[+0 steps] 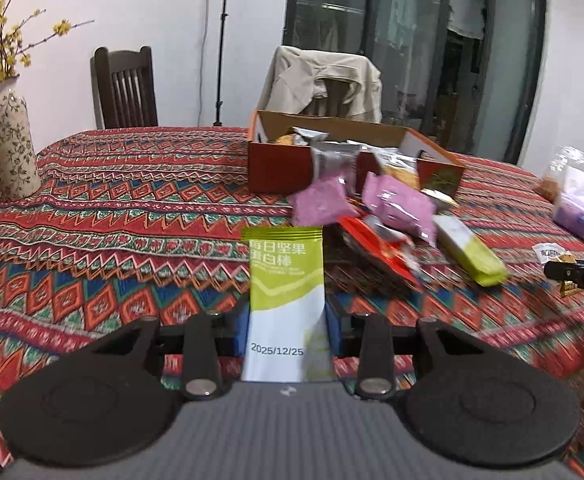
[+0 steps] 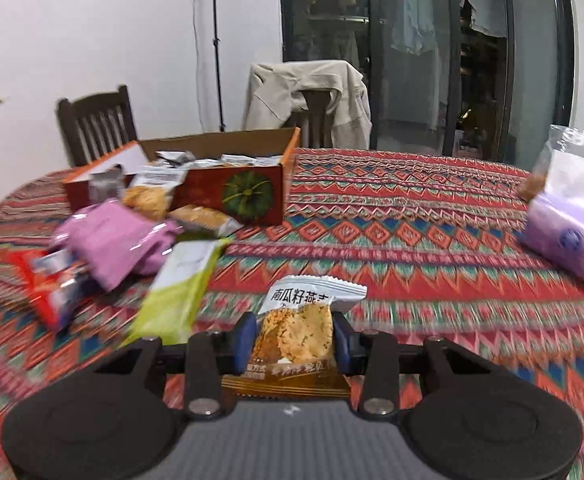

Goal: Organize snacks
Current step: 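Carry both packets into the cardboard box and open both tools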

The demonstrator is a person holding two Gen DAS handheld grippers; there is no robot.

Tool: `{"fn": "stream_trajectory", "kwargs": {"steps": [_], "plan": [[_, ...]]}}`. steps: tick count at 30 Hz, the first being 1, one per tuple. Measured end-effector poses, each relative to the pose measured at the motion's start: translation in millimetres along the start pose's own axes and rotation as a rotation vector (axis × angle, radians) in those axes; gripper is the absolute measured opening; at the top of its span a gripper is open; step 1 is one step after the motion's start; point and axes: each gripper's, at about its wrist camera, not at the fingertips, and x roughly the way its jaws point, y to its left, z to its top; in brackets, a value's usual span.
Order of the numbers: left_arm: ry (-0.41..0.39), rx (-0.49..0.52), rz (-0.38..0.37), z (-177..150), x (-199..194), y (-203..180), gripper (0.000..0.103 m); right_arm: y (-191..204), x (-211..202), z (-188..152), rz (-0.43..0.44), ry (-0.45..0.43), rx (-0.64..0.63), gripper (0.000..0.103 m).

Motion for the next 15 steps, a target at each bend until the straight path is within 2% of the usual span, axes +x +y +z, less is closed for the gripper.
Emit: {"fn": "stream_trajectory", "kwargs": {"steps": [4,10,12,15], "plan": [[-0.027,0.012,0.007,-1,-20,-9,0.037,7,-29,-12,0.038,-0.018,0.002,0.039],[-0.061,-0.007,-0.013,5,-35,-19,0.038,15,-53,-12,0.089,-0.066,-0.001,0.039],[-0.071,-0.008,-0.029,15,-36,-19,0.038,15,-57,-8,0.110,-0.080,0.009,0.039],[-0.112,0.015,-0.062,47,-30,-20,0.037,16,-58,8,0.163,-0.107,0.010,0.039]]}}
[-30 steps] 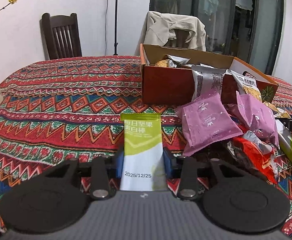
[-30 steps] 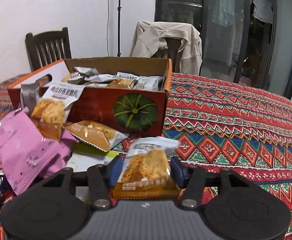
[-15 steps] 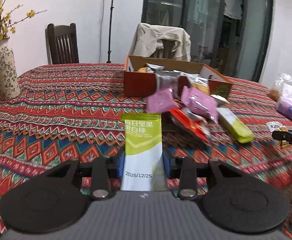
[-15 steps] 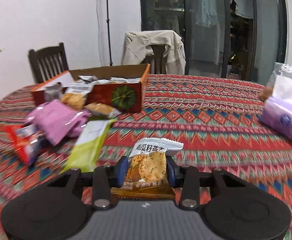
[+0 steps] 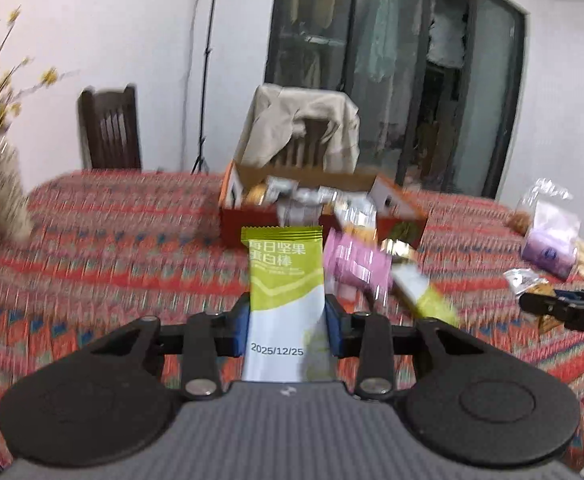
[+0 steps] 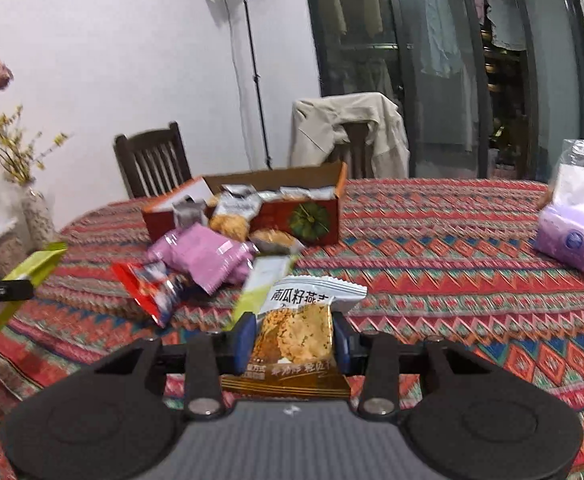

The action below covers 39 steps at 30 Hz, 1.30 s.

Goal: Organize snacks
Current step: 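Carry both packets into the cardboard box and open both tools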

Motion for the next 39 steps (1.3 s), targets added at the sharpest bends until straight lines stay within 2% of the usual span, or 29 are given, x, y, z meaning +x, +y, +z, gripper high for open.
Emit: {"fn": "stream_trajectory", "kwargs": {"steps": [5,8,13,16,23,29,32,36,39], "plan": [[-0.004,0.015,-0.051,66,49,7,0.038,5,22,52,0.082,-0.050,-0.045,0.039],[0.015,-0.008,-0.058,108,91,14,0.038,8,54,91,0.137,-0.048,-0.061,0.039],[0.044,-0.014,-0.050,162,169,20,0.038,13,130,150,0.204,0.011,-0.062,0.039],[0.066,-0.018,-0.031,179,212,25,0.038,18,186,176,0.231,0.074,-0.047,0.039],[0.154,-0.023,0.015,173,301,44,0.038,35,309,200,0.274,0.229,-0.008,0.039],[0.186,-0.043,0.018,149,334,63,0.038,51,388,202,0.242,0.347,-0.005,0.039],[0.184,-0.043,0.019,142,341,68,0.038,57,409,196,0.224,0.376,0.006,0.041],[0.202,-0.051,-0.002,133,345,75,0.040,53,431,189,0.254,0.420,0.102,0.042],[0.211,-0.028,-0.031,128,343,75,0.045,45,437,186,0.261,0.433,0.146,0.050]]}}
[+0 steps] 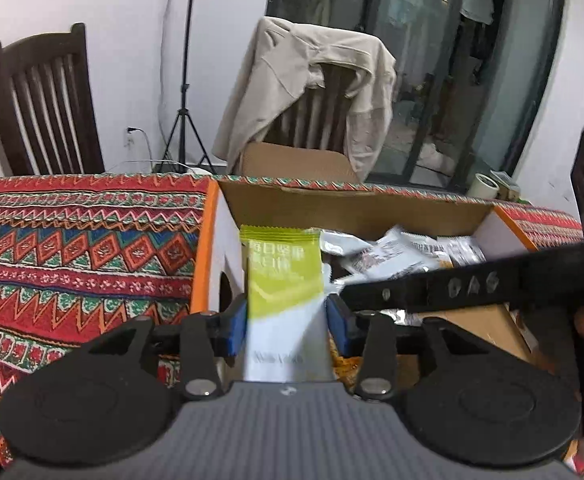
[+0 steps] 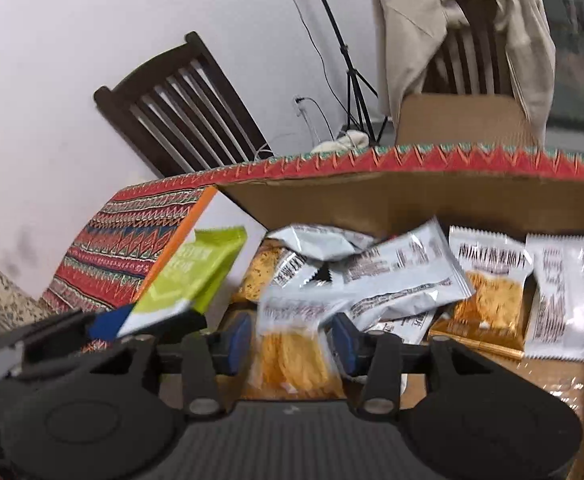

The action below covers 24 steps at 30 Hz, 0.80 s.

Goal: Organize snacks
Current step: 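Carry both packets into the cardboard box and open both tools, then withdraw both tools from the box back toward the snack pile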

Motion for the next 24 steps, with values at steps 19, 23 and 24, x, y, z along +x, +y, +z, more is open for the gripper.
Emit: {"fn": "stream_trajectory", "kwargs": {"steps": [19,23,24], "plan": [[-0.111,0.116,0.036,13,-173,-23,0.081,39,-203,-30,-0.152,-0.208,-0.247,0.081],[-0.177,0.141,0.008,-6,-240,-40,0.093,51,-262,-64,-0.170,-0.253,-0.307,0.082],[-0.187,0.140,-0.003,-12,-256,-44,0.097,55,-278,-77,-0.175,-0.266,-0.322,0.084]]}}
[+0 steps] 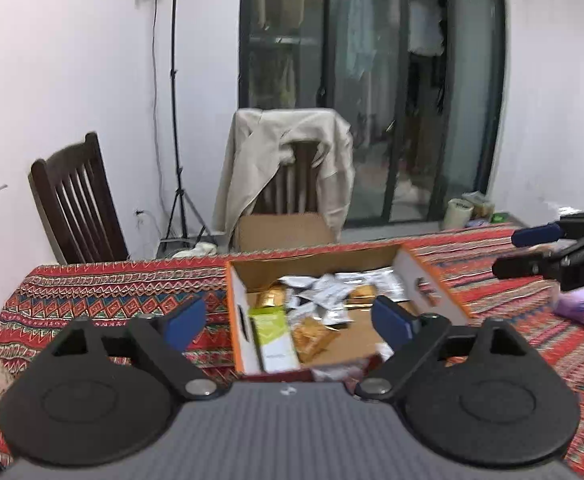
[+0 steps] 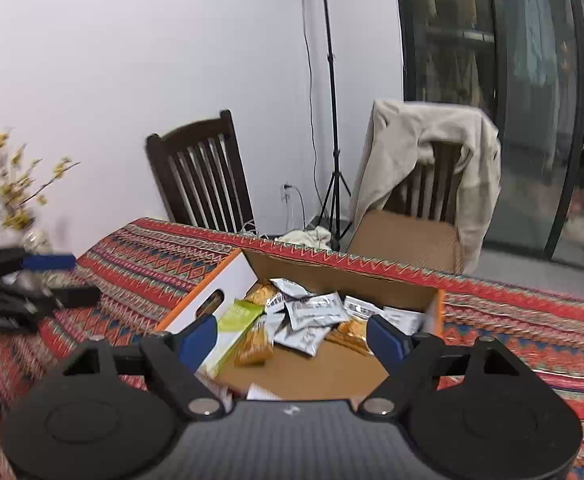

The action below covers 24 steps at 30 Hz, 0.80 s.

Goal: Organize snacks
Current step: 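Withdraw both tools from the box back toward the snack pile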

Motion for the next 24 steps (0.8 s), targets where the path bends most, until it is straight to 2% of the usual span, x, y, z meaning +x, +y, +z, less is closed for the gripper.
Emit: {"fn": "stream_trajectory", "kwargs": {"steps": [3,8,14,20,24], "plan": [[-0.021,-0.012,-0.031,-14,-42,-15,0.101,10,-46,-25,-0.008,-0.024,-0.038,0.091],[-0.058,-0.010,-0.068,-56,-105,-45,0.103,34,-118,-83,-0.030,-0.078,-0.090,0.093],[-0.103,-0.012,-0.010,-126,-155,-71,0.103,66,-184,-152,-0.085,-0.151,-0.133,0.097],[-0.077,-0.084,0.029,-187,-187,-80,0.103,84,-218,-217,-0.097,-0.180,-0.081,0.101],[-0.039,-0.094,0.057,-216,-202,-81,0.103,98,-230,-256,-0.142,-0.186,-0.048,0.101]]}}
